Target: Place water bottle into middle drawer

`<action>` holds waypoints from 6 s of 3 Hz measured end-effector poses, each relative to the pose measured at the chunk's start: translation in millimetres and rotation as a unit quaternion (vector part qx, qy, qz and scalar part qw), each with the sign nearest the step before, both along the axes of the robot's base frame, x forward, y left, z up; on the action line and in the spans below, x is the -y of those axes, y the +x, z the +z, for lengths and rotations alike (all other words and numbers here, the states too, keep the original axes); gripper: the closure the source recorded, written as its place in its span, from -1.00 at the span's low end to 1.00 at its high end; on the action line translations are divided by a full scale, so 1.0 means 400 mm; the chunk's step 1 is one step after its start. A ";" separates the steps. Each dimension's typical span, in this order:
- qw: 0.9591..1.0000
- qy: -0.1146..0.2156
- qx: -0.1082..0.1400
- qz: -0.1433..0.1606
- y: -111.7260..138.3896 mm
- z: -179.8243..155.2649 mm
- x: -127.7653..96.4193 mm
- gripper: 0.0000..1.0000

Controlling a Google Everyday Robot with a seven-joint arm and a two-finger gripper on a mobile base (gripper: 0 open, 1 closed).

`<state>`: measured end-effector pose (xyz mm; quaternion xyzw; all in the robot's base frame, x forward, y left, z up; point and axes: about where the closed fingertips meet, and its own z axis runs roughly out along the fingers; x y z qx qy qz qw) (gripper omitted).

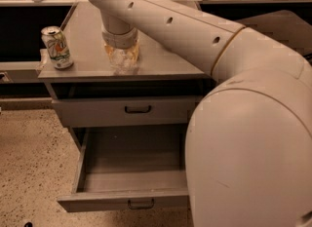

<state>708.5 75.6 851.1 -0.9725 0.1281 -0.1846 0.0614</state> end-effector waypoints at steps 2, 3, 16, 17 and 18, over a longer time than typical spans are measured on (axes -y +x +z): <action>1.000 0.009 0.000 -0.016 0.005 -0.003 -0.002 1.00; 0.997 0.040 -0.037 -0.048 -0.007 -0.006 0.021 1.00; 0.725 0.244 -0.330 -0.552 -0.425 -0.976 0.180 0.00; 0.732 0.250 -0.331 -0.541 -0.408 -1.049 0.158 -0.47; 0.731 0.249 -0.333 -0.541 -0.411 -1.057 0.157 -0.93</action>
Offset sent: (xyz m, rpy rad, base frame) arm 0.0019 0.0008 -0.0010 0.0180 -0.0001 -0.0318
